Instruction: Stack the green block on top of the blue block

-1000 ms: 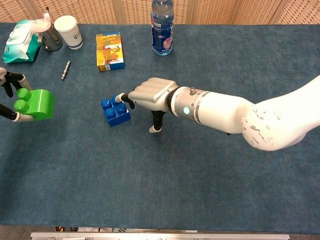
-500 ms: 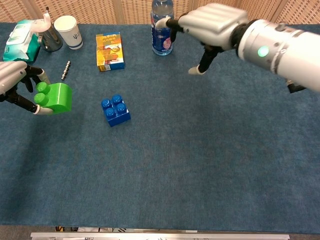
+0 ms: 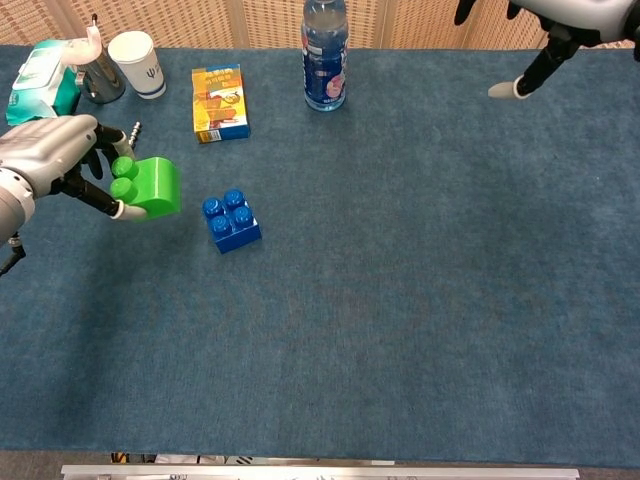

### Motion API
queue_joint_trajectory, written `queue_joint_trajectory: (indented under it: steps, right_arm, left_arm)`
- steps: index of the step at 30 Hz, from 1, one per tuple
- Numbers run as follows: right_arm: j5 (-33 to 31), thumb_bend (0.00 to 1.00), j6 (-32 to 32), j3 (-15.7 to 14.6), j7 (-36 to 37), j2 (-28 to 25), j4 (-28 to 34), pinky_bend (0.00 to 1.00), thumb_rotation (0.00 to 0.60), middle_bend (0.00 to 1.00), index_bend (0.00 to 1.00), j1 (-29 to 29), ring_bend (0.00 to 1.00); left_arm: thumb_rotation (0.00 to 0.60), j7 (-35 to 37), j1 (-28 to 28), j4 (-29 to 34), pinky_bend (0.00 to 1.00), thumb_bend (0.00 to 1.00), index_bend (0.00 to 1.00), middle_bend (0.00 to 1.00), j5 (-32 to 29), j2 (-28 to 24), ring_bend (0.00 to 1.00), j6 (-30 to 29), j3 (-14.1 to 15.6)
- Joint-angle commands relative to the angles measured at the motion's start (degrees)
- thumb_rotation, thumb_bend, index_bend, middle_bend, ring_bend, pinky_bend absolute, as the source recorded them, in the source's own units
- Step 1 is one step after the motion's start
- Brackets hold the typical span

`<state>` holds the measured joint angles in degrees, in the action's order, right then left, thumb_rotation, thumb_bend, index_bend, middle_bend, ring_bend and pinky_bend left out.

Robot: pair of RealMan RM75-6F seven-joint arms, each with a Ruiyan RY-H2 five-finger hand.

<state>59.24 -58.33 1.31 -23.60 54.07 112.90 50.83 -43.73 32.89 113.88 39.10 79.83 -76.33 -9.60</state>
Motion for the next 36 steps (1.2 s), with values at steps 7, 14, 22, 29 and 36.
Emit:
queue_joint_trajectory:
  steps: [7, 14, 22, 29, 36]
  right_arm:
    - [3.33, 0.17, 2.24, 0.65, 4.21, -1.01, -3.04, 0.31, 0.6, 0.27, 0.05, -2.82, 0.14]
    - [4.98, 0.17, 3.81, 1.36, 6.38, -1.23, -4.98, 0.31, 0.6, 0.27, 0.04, -4.22, 0.14]
    - [6.64, 0.17, 5.52, 2.27, 9.19, -1.5, -7.16, 0.31, 0.6, 0.27, 0.04, -5.4, 0.14]
    - [8.16, 0.17, 6.91, 3.1, 11.53, -1.71, -8.71, 0.31, 0.6, 0.27, 0.04, -6.12, 0.14]
    - [9.79, 0.17, 8.27, 3.76, 13.41, -1.71, -10.06, 0.31, 0.6, 0.27, 0.04, -6.59, 0.14]
  left_arm:
    - [0.522, -4.13, 2.98, -0.62, 0.29, 0.04, 0.45, 0.45, -4.79, 4.41, 0.42, -3.94, -2.06]
    - [0.522, -6.18, 4.39, -1.05, 0.3, 0.04, 0.45, 0.45, -8.39, 7.05, 0.41, -6.56, -3.21]
    - [0.519, -8.72, 6.32, -0.44, 0.31, 0.04, 0.45, 0.45, -11.97, 10.18, 0.42, -10.35, -5.4]
    - [0.52, -10.29, 8.08, -0.46, 0.31, 0.04, 0.45, 0.45, -14.58, 13.14, 0.42, -12.69, -7.21]
    - [0.521, -10.86, 9.21, -1.68, 0.32, 0.04, 0.45, 0.45, -16.18, 15.94, 0.42, -15.1, -8.75]
